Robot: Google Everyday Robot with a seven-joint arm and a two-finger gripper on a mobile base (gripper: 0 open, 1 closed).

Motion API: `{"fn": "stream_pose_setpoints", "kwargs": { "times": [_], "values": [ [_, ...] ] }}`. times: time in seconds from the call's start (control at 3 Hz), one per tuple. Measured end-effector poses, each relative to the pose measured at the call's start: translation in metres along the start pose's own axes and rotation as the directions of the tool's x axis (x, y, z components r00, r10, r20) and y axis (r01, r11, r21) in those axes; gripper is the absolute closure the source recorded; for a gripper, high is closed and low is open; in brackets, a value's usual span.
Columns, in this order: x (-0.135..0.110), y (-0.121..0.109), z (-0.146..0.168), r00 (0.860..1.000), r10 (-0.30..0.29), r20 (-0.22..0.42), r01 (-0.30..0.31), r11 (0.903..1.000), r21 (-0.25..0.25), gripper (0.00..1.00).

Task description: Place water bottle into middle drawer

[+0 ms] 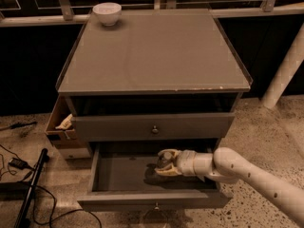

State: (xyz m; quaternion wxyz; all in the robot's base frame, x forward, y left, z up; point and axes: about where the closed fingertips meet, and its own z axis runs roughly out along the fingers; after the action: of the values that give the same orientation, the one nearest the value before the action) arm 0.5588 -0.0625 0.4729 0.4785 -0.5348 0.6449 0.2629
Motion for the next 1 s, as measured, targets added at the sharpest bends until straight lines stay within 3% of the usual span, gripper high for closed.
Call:
{"fn": "stream_pose_setpoints", "kwargs": {
  "times": [1.0],
  "values": [
    [0.0006,0.0050,0.0086,0.997,0.009,-0.078,-0.013,0.9988,-0.047,1.00]
  ]
}}
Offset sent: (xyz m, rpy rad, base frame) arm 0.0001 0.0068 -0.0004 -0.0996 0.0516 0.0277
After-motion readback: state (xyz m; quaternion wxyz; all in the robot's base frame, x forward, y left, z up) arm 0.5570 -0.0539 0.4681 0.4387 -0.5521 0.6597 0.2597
